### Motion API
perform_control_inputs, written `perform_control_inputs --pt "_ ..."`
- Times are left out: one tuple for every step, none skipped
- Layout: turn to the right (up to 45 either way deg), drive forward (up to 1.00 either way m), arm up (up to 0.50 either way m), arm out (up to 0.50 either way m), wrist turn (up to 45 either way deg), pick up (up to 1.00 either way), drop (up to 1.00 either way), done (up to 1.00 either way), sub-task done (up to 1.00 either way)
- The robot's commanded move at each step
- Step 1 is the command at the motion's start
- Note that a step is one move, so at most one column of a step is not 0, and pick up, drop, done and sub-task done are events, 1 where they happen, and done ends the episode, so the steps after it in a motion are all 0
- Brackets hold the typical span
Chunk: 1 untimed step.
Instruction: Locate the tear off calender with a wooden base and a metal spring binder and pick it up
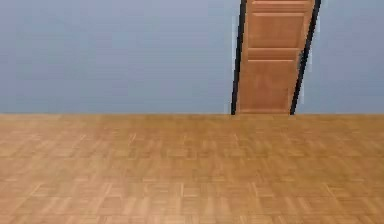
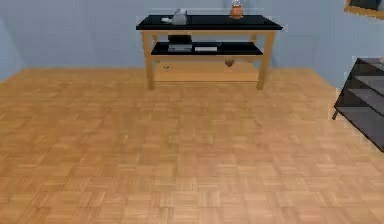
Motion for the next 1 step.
perform_control_inputs --pt "-45.0 0.0 0.0 0.0 0.0 0.0 0.0 0.0 0.0"
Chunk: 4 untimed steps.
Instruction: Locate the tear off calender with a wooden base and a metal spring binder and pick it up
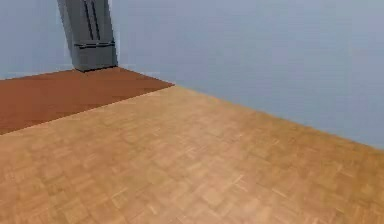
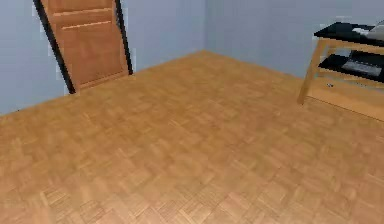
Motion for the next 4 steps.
perform_control_inputs --pt "-45.0 0.0 0.0 0.0 0.0 0.0 0.0 0.0 0.0" --pt "-45.0 0.0 0.0 0.0 0.0 0.0 0.0 0.0 0.0" --pt "-24.0 0.0 0.0 0.0 0.0 0.0 0.0 0.0 0.0" --pt "0.0 1.0 0.0 0.0 0.0 0.0 0.0 0.0 0.0"
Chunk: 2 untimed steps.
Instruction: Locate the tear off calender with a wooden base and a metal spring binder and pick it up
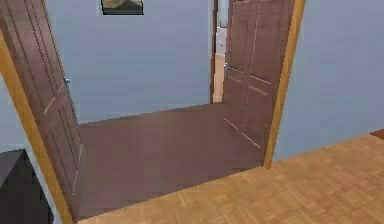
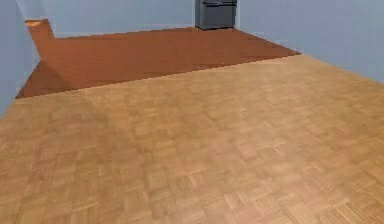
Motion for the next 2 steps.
perform_control_inputs --pt "0.0 1.0 0.0 0.0 0.0 0.0 0.0 0.0 0.0" --pt "0.0 1.0 0.0 0.0 0.0 0.0 0.0 0.0 0.0"
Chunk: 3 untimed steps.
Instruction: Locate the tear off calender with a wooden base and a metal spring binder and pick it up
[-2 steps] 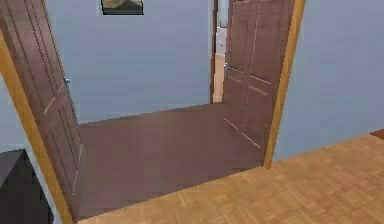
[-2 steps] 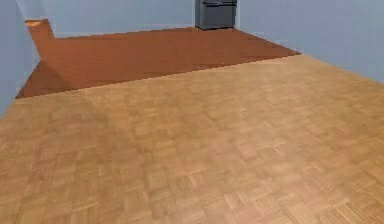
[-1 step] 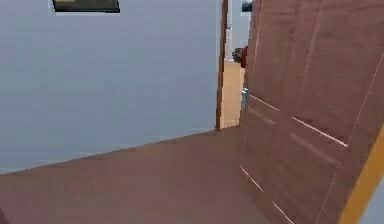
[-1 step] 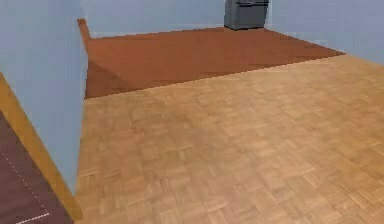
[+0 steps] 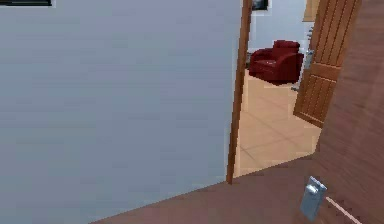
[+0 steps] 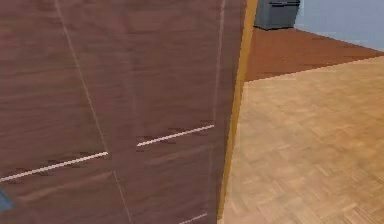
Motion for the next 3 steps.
perform_control_inputs --pt "-3.0 0.0 0.0 0.0 0.0 0.0 0.0 0.0 0.0" --pt "0.0 0.8 0.0 0.0 0.0 0.0 0.0 0.0 0.0" --pt "-21.0 0.0 0.0 0.0 0.0 0.0 0.0 0.0 0.0"
